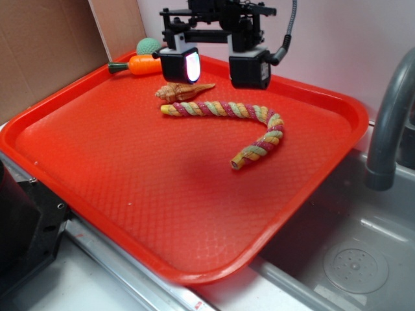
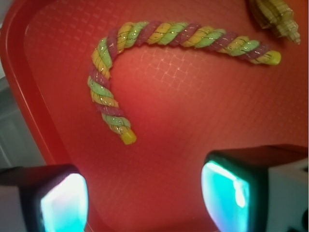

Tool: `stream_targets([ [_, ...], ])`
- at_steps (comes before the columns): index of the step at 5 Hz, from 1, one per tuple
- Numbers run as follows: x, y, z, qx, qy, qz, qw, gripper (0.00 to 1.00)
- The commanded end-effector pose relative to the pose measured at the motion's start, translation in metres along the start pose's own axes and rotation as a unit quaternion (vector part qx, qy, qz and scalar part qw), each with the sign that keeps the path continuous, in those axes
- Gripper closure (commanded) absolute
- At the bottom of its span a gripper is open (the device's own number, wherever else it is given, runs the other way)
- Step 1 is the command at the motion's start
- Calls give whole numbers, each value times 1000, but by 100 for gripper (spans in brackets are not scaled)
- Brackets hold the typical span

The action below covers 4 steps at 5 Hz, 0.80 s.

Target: Grab the multicolored rope.

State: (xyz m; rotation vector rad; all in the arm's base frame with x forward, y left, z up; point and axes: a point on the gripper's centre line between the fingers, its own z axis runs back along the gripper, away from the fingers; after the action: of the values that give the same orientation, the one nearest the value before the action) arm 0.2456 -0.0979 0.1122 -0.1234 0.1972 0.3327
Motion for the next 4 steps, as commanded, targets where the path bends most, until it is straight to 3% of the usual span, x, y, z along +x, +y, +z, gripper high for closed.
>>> stream_targets([
  [1, 32, -26, -18, -1, -82, -39, 996, 0],
  [4, 81, -33, -69, 55, -57, -54, 995, 2],
])
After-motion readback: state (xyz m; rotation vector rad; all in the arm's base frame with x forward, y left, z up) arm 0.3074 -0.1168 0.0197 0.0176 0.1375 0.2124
